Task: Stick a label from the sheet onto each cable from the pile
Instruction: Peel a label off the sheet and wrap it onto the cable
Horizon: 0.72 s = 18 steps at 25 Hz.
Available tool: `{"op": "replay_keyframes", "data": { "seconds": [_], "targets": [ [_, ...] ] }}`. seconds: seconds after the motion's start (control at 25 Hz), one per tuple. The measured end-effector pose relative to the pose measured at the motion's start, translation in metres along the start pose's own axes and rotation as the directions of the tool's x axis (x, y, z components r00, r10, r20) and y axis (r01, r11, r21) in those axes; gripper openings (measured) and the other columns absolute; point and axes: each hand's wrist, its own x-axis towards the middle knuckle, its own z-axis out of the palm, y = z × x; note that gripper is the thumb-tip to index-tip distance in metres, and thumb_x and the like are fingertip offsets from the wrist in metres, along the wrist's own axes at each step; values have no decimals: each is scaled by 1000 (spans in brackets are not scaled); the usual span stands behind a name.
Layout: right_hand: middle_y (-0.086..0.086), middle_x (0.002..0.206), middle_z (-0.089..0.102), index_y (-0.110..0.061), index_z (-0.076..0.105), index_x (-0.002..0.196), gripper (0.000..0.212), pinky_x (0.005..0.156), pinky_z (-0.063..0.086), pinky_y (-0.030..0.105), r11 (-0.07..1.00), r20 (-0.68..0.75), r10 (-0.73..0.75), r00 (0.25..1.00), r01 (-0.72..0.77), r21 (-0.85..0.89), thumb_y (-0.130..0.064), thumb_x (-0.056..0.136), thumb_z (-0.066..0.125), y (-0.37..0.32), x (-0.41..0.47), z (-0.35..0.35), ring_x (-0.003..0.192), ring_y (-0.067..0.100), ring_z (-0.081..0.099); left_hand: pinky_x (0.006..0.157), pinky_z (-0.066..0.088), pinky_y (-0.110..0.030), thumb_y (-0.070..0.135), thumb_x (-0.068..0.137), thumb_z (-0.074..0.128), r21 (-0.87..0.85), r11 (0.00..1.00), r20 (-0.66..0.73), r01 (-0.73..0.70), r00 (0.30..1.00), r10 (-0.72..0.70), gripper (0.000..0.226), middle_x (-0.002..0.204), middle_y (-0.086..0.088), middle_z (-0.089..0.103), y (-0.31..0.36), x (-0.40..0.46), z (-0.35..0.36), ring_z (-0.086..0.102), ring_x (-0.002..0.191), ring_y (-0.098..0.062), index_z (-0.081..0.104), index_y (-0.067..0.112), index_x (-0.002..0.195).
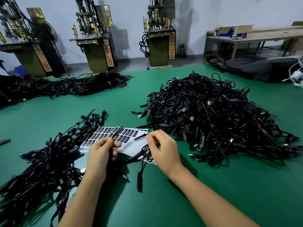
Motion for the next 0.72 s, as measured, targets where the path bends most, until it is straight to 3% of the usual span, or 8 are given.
{"op": "replay_keyframes", "data": {
  "seconds": [0.12, 0.2, 0.32, 0.48, 0.6, 0.72],
  "targets": [
    [-1, 89, 62, -10, 67, 93, 8, 74, 48, 25, 997, -76, 72, 995, -73, -13, -8, 91, 59, -1, 15, -4, 79, 10, 56, 38, 41, -18, 6, 100, 42, -67, 998, -128, -6, 992, -3, 15, 75, -9, 66, -2, 2, 1, 52, 43, -12, 52, 8, 89],
    [-1, 93, 62, -10, 66, 96, 11, 76, 49, 26, 993, -53, 100, 994, -103, -61, -6, 90, 58, -4, 29, -3, 80, 10, 57, 42, 45, -22, 5, 99, 40, -59, 998, -180, 6, 984, -17, 14, 81, -14, 65, -4, 3, 4, 55, 46, -15, 50, 8, 90],
    [3, 98, 66, -10, 66, 100, 17, 84, 52, 31, 983, 176, 156, 972, -135, -125, -3, 90, 54, -15, 57, 13, 89, 16, 60, 54, 52, -32, 4, 95, 41, 55, 998, -219, 10, 976, 2, 13, 92, -16, 67, -10, 4, 9, 61, 50, -16, 52, 7, 90],
    [10, 104, 65, -11, 65, 100, 24, 86, 52, 39, 936, 485, 266, 833, -104, -336, 1, 85, 50, -23, 78, 48, 97, 28, 60, 50, 52, -24, 8, 95, 42, 161, 987, -240, -10, 970, 49, 14, 99, -8, 68, -12, 4, 11, 69, 56, -19, 54, 12, 89],
    [10, 108, 61, -11, 62, 106, 24, 83, 48, 35, 870, 488, 299, 820, -24, -492, -1, 86, 51, -19, 75, 64, 101, 30, 56, 48, 51, -20, 9, 97, 41, 198, 980, -245, -16, 967, 65, 15, 100, -5, 67, -12, 3, 12, 70, 57, -17, 54, 12, 91],
    [10, 108, 60, -9, 62, 107, 23, 84, 49, 37, 854, 434, 295, 851, -31, -519, -2, 87, 52, -22, 71, 72, 102, 30, 55, 53, 54, -25, 9, 97, 41, 194, 981, -246, -18, 967, 67, 16, 99, -5, 67, -11, 2, 13, 70, 57, -17, 54, 11, 90]
  ]
}}
